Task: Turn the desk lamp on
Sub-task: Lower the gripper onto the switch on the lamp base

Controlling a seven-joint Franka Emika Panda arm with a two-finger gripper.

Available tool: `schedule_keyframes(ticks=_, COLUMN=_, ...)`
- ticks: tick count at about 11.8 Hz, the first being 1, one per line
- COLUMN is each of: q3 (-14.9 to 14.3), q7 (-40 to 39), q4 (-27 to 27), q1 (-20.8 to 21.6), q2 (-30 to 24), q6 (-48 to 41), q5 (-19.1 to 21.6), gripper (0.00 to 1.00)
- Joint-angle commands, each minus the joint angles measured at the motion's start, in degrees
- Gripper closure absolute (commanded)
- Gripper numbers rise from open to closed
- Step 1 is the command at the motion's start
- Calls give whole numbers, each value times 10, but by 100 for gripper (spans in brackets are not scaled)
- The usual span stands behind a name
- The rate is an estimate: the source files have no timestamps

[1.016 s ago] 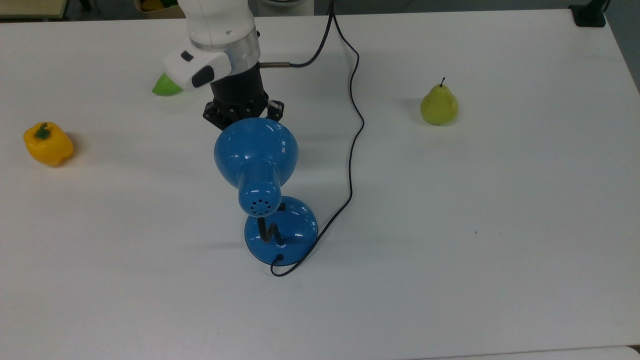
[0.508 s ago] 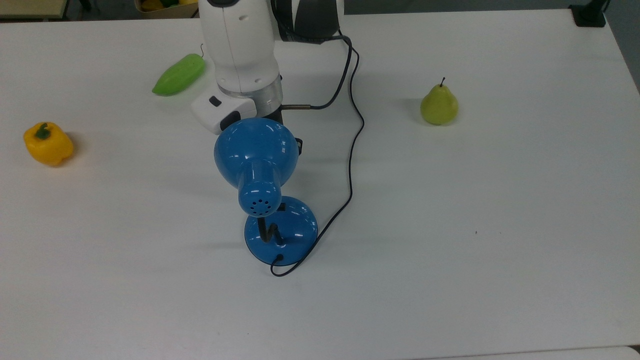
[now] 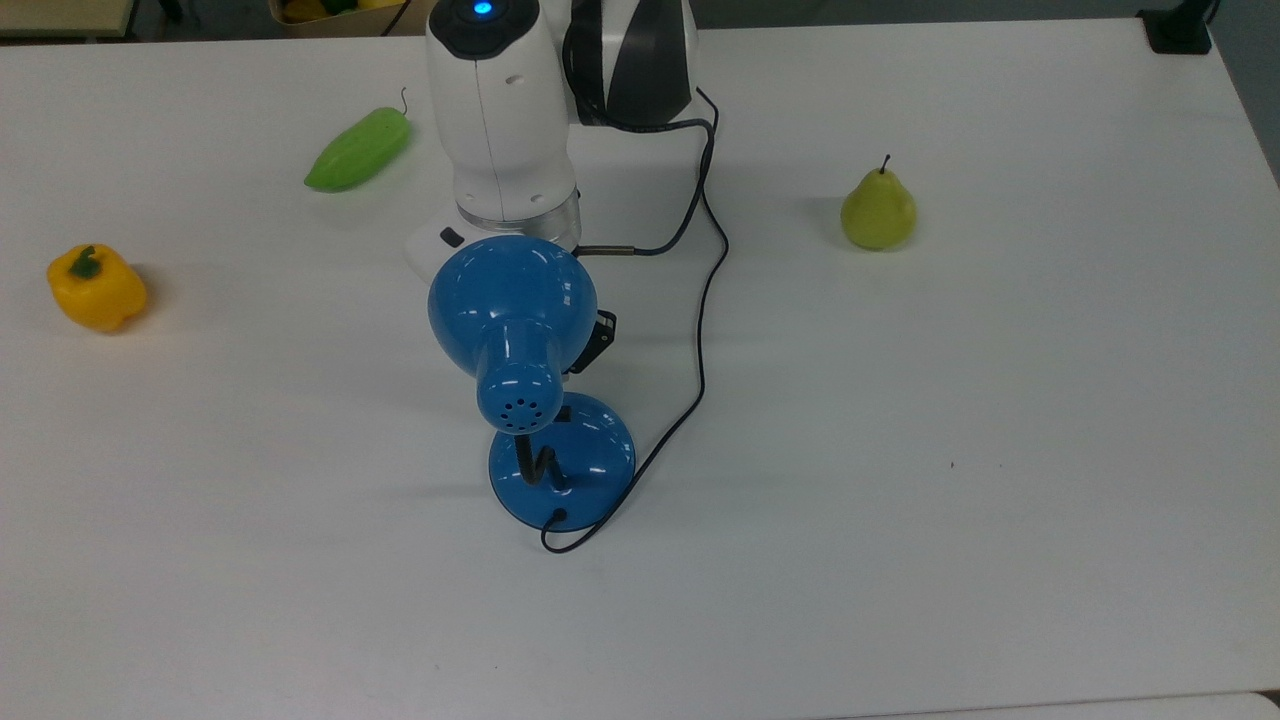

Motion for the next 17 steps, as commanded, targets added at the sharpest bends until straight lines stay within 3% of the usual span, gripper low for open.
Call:
schedule_keyframes(ticks=1, q3=-5, q7=12, q4=2, q1=12, q2=11, q6=37, q5=2, gripper=100)
schedule_keyframes(ticks=5, q3=-5, q7=12, q4=-25, q1=12, q2=10, q6=64, q5=5, gripper=100)
schedule_keyframes(ticks=13, q3=1, q7=12, q4=-142, q1=19, q2=-34, q6=166, q5=7, gripper=100)
schedule_keyframes(ticks=17, q3=3, q7=11, q4=-146, q1=18, q2=-41, q6=168, q5=7, gripper=100)
